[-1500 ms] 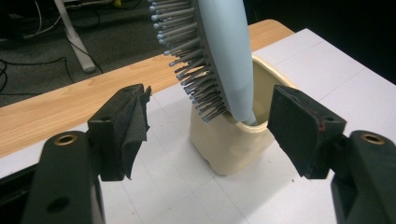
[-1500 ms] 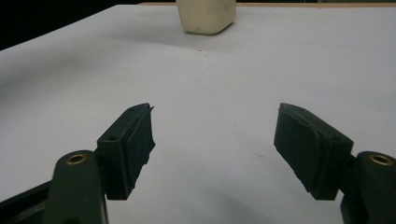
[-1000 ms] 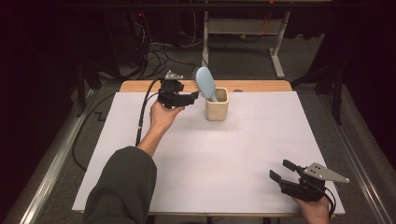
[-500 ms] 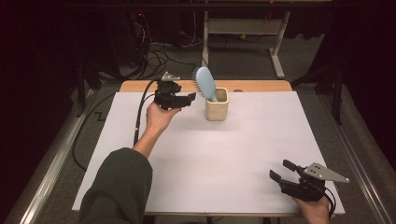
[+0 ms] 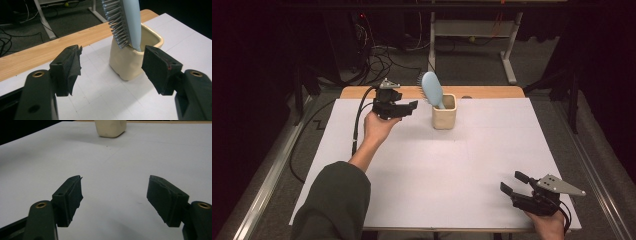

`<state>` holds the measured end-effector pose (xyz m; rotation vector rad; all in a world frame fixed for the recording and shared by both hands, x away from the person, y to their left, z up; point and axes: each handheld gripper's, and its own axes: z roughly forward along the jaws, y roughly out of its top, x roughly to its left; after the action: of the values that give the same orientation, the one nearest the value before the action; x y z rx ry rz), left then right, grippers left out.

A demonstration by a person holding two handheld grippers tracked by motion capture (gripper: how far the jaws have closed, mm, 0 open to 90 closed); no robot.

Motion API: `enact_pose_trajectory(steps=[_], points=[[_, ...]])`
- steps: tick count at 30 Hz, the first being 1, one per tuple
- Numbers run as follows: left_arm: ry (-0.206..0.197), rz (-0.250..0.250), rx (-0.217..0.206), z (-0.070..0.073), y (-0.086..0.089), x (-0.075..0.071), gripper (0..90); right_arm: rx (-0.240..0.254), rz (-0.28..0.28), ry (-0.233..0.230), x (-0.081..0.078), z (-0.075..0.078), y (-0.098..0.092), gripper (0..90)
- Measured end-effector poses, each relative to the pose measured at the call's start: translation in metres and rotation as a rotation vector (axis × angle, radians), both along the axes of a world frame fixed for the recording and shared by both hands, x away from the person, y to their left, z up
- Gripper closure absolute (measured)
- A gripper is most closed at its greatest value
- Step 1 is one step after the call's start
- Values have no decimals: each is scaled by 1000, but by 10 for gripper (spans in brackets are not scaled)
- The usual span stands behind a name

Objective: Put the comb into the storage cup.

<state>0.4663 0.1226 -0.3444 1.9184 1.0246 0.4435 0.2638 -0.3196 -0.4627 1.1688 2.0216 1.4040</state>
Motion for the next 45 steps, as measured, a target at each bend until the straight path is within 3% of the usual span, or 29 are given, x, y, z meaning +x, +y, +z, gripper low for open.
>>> enact_pose_trajectory(steps=[45], points=[[0, 32, -14, -7, 33, -20, 319, 1, -6, 1, 0, 0, -1, 290]])
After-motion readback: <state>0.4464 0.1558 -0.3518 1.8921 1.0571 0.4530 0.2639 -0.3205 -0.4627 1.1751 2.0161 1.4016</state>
